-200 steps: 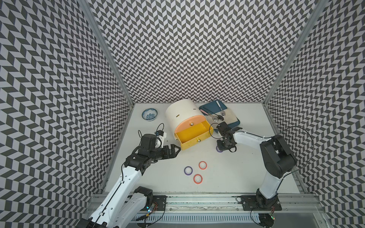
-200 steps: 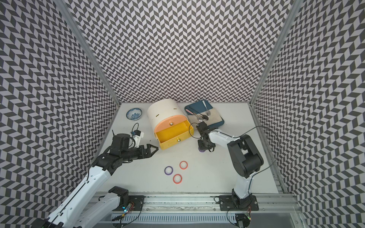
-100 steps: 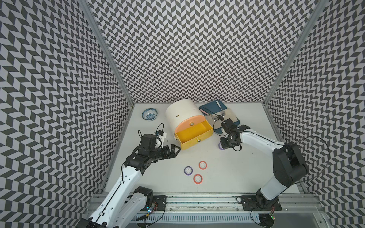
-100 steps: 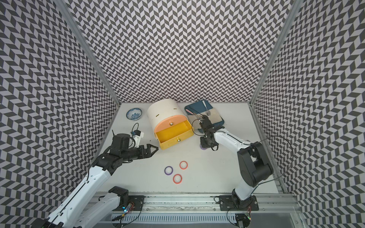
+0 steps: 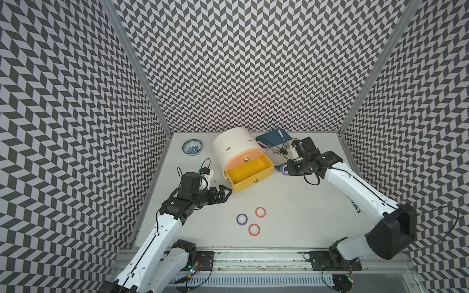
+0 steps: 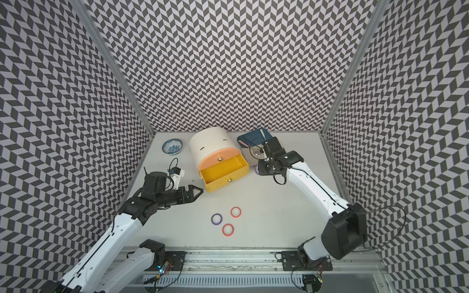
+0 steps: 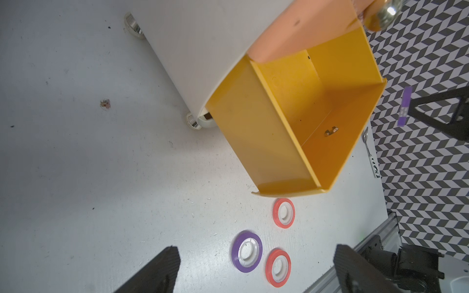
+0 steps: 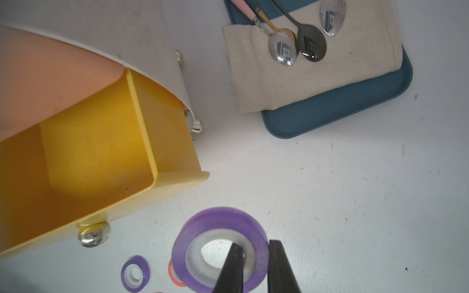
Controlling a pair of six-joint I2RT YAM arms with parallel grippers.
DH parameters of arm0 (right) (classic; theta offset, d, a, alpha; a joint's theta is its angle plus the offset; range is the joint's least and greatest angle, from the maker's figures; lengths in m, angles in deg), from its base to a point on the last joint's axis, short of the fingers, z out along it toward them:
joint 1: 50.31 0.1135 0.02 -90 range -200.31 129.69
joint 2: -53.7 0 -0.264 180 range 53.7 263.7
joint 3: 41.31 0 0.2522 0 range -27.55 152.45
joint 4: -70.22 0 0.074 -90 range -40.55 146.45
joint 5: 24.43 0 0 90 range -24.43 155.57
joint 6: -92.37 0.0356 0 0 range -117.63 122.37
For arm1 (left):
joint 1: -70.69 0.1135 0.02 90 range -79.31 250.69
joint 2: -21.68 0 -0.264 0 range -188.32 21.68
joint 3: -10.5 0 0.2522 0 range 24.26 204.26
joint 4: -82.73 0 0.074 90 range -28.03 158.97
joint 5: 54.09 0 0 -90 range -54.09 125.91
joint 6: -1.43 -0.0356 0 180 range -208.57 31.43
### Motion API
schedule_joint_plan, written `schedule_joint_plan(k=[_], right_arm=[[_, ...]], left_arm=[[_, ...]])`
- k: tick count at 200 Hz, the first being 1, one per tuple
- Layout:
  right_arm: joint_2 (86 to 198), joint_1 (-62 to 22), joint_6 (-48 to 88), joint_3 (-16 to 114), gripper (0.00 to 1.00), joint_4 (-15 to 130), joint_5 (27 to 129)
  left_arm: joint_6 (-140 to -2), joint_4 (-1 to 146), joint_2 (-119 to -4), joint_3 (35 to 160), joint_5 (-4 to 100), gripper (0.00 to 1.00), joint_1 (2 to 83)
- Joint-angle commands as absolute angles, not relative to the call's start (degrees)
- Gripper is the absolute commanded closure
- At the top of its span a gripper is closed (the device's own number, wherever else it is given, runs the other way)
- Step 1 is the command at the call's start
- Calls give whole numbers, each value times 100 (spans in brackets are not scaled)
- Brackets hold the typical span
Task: Place the transparent tape into the drawer according to color
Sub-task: Place the tape in the drawer.
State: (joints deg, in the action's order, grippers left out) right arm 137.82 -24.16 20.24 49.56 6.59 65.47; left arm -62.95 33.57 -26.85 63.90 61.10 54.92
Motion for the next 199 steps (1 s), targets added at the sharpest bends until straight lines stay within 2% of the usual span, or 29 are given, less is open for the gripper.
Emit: schedule_joint_plan(k=[1,36,107,199], right_arm=[[13670,-2336,2148,5143,100,769,6901],[13742,-2074,2284,5379,100,1180,7163],[14591,-1413,2330,6178,100,1513,7076],[14956,-1286,2346,5858,100,2015,7050]], left_arm=[[-6238,3254,-2531,6396,6096,0,5454],[-6129,3249,-2412,6355,6096,0,5447],[-6038,3181,-2253,6295,6063,0,5417],[-5972,3126,-2130,6226,6052,0,5374]])
